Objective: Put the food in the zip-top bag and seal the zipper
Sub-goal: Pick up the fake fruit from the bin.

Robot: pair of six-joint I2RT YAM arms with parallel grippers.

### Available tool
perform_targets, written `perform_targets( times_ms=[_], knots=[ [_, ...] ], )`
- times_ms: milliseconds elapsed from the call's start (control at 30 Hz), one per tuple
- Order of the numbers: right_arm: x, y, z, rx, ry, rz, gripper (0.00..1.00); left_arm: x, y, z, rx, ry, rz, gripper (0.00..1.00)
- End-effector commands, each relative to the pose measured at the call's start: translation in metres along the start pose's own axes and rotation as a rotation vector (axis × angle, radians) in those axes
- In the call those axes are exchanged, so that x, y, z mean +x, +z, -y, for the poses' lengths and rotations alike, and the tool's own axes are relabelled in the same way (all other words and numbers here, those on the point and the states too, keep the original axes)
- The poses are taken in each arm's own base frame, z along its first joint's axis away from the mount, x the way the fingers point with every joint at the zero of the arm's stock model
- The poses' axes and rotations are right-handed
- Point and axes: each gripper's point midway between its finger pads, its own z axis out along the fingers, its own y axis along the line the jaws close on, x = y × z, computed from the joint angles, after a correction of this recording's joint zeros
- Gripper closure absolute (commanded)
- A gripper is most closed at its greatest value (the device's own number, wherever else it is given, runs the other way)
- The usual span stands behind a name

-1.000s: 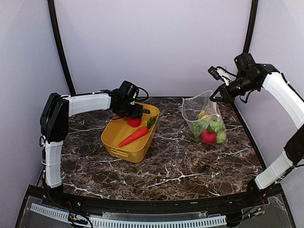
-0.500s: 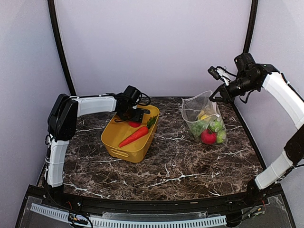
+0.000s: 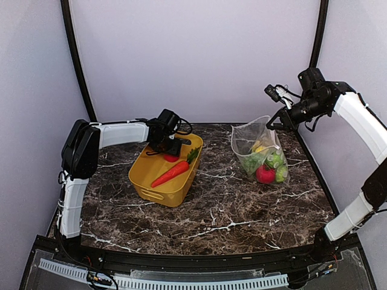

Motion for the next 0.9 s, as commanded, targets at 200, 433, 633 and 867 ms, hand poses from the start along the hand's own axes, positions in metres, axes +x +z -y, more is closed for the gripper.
perform_targets(
  times_ms=[200, 433, 633, 867],
  knots=[
    [-0.003, 0.0, -0.003, -0.016, -0.021, 0.017, 1.0, -0.017, -0.042, 0.0, 0.018, -0.021, 0.026, 0.4],
    [-0.009, 0.001, -0.003, -0.025, -0.025, 0.02, 1.0, -0.024, -0.08, -0.005, 0.018, -0.023, 0.077, 0.42],
    [-0.019, 0.004, 0.005, -0.001, -0.021, 0.012, 1.0, -0.038, -0.122, 0.01, 0.143, -0.034, 0.154, 0.43],
    [-0.03, 0.009, -0.008, -0.051, -0.046, 0.017, 1.0, -0.068, -0.194, 0.052, 0.433, -0.041, 0.337, 0.46]
  ],
)
